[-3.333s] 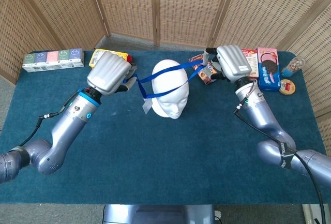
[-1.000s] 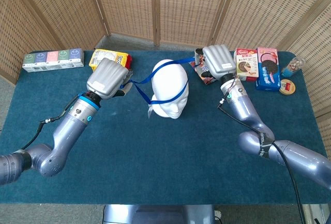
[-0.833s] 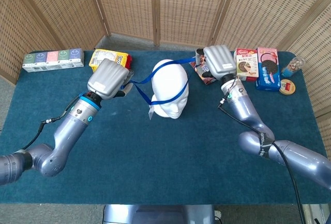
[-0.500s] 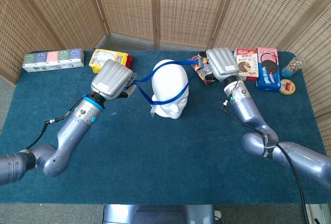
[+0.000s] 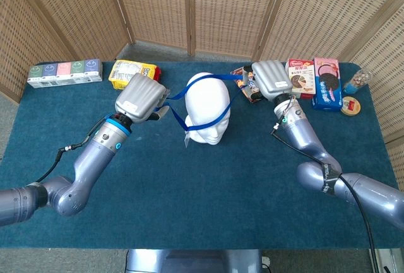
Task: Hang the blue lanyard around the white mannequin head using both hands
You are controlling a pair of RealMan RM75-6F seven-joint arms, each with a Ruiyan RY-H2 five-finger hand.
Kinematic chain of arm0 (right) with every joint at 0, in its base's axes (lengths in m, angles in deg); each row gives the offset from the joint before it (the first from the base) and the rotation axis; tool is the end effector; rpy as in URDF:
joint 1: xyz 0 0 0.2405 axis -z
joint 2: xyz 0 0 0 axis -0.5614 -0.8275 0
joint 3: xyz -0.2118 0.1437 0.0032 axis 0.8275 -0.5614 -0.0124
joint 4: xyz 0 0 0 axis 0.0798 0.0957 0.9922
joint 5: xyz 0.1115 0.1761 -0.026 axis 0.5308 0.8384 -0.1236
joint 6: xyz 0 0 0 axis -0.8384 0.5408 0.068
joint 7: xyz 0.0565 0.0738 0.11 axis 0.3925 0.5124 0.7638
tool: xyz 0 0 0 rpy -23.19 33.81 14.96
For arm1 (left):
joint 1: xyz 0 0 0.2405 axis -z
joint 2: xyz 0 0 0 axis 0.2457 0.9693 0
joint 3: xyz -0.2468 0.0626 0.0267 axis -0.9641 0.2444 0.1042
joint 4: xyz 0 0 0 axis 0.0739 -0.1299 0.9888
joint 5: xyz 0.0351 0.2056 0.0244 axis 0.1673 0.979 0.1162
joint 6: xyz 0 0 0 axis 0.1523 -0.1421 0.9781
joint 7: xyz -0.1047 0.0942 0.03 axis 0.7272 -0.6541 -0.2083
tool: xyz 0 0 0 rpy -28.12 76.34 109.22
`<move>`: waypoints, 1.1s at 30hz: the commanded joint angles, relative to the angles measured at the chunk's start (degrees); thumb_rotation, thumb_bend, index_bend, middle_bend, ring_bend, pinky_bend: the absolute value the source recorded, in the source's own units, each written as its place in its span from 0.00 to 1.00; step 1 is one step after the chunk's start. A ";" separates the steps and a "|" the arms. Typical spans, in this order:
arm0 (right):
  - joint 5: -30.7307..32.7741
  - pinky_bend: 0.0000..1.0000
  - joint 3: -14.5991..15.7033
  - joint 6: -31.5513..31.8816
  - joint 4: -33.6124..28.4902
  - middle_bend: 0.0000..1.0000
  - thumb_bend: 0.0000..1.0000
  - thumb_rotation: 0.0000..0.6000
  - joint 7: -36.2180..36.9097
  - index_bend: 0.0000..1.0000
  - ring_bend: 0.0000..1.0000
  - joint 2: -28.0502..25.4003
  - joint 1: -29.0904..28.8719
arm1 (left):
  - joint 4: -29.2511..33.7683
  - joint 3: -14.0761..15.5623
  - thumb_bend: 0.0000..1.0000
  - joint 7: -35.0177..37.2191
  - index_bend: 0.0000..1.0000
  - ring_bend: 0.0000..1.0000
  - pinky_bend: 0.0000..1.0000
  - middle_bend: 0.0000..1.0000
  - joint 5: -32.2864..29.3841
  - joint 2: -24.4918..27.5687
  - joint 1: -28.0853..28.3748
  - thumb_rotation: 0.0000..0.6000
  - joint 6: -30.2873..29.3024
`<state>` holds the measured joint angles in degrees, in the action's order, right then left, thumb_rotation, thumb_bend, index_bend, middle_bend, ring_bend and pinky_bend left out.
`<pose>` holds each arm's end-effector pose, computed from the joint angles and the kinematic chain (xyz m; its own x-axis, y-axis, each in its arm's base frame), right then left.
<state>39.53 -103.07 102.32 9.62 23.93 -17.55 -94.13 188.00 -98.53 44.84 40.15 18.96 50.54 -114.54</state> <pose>-0.0733 -0.4695 0.1258 0.3773 -0.0629 0.9240 -0.8904 -0.2989 0.3432 -0.0107 0.3950 0.1132 0.6406 -0.0789 0.7638 0.6524 -0.4687 -0.5956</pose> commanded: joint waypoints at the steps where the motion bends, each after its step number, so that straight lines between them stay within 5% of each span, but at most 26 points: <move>1: 0.26 1.00 0.14 -0.28 -0.15 1.00 0.37 1.00 -0.05 0.66 1.00 -0.22 -0.05 | 0.14 0.17 0.32 -0.35 0.68 1.00 1.00 1.00 -0.39 -0.01 0.21 0.85 0.03; 22: 1.26 1.00 0.43 0.98 -1.69 1.00 0.33 1.00 -1.06 0.62 1.00 -1.76 0.26 | 0.62 0.94 0.23 -0.58 0.67 1.00 1.00 1.00 -1.71 0.80 -0.13 0.82 -1.45; 33: -0.23 1.00 -0.47 7.94 -6.21 1.00 0.35 1.00 1.35 0.62 1.00 -4.49 4.85 | 4.61 1.55 0.20 5.59 0.58 1.00 1.00 1.00 1.42 3.87 -5.94 0.48 -5.37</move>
<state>39.83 -103.35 109.06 4.43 24.60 -21.32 -90.34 191.66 -97.20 49.34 40.87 22.07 45.70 -119.15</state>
